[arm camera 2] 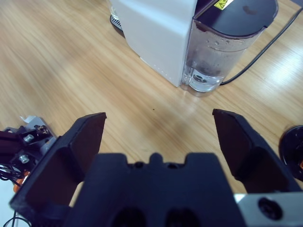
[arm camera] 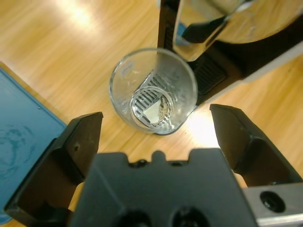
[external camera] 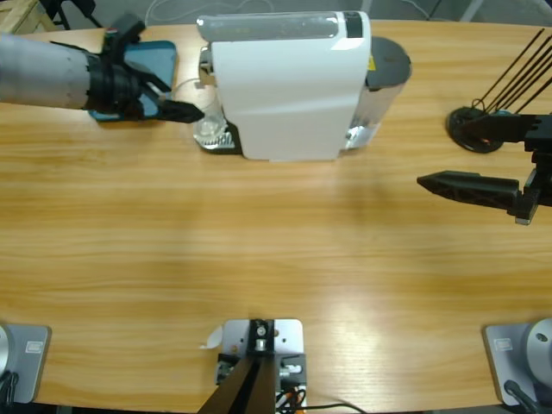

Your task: Pour coffee

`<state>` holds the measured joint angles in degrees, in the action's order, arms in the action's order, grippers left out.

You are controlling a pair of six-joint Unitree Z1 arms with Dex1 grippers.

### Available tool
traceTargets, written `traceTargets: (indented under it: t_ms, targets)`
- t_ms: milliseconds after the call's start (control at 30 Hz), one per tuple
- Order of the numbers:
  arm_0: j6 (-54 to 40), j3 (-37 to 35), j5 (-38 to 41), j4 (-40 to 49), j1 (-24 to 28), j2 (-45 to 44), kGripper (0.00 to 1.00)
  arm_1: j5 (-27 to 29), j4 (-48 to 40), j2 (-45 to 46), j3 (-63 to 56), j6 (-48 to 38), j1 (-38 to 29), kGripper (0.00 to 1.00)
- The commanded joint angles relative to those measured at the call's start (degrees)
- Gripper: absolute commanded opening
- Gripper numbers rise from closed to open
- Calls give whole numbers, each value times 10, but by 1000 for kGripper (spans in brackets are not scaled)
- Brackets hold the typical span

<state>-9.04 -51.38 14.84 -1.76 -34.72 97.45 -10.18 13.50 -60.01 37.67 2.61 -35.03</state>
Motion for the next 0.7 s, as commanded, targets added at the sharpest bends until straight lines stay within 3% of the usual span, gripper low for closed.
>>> traceTargets:
  t_ms: [33,267,500,700]
  targets:
    - [23,67,-65,43,16,-108,996,8,-8,-17,-17,-6,5,996]
    - [85,81,-113,-5,95,-37,996,8,1,-3,-18,-8,5,996]
    - [105,14,-84,-39,81,64,996,9,5,2,-17,-8,5,996]
    - [113,-22,-83,-39,49,98,996,11,1,-5,-17,-8,5,996]
